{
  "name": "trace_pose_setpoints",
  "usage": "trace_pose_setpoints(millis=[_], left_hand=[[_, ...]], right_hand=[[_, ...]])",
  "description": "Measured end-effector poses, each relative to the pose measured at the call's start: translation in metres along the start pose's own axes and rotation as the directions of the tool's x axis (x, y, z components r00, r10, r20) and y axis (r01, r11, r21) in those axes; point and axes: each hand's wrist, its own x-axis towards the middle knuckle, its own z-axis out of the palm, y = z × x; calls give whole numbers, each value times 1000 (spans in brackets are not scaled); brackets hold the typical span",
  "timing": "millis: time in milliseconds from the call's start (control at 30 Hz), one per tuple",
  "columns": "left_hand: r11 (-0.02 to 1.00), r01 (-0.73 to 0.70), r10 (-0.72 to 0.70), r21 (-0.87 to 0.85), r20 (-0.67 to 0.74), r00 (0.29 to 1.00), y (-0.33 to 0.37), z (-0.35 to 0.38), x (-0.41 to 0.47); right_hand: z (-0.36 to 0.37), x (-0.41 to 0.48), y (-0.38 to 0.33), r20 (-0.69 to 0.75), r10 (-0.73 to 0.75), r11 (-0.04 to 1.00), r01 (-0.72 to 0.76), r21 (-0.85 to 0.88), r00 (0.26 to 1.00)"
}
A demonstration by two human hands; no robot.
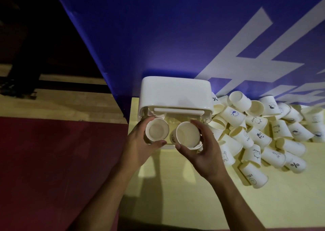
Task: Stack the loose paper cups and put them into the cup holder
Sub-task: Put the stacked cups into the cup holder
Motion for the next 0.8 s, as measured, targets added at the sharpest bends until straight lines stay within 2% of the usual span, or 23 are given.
trace_pose_setpoints(millis=[200,333,533,600,633,667,700,733,767,800], left_hand=[[986,118,-123,113,36,992,-23,13,8],[983,151,-155,101,29,987,-26,21,11],[964,203,-212,174,31,977,-24,22,10],[993,88,-101,81,165,981,-30,21,7],[998,43,-50,54,139,989,-29,19,6],[994,79,-68,-76,142,988,-24,17,5],[987,79,-57,-137,161,985,-25,14,3],[990,95,-75,-104,184,980,-26,11,0],[979,173,-150,-109,194,970,-27,12,-1],[977,204,-191,-69,152,970,-29,12,-2]], right_hand=[[2,-4,3,-21,31,999,-31,21,999],[1,-6,3,-40,27,999,-26,37,999],[15,2,-15,-79,-58,995,64,73,995],[28,7,-20,-45,-81,994,84,67,996],[36,10,-20,-17,-85,995,86,50,996],[43,11,-18,13,-82,996,81,33,997],[49,13,-15,39,-73,997,72,19,997],[54,14,-11,60,-63,998,63,4,996],[58,16,-7,77,-57,998,58,-15,995],[61,17,-4,89,-53,998,56,-33,995]])
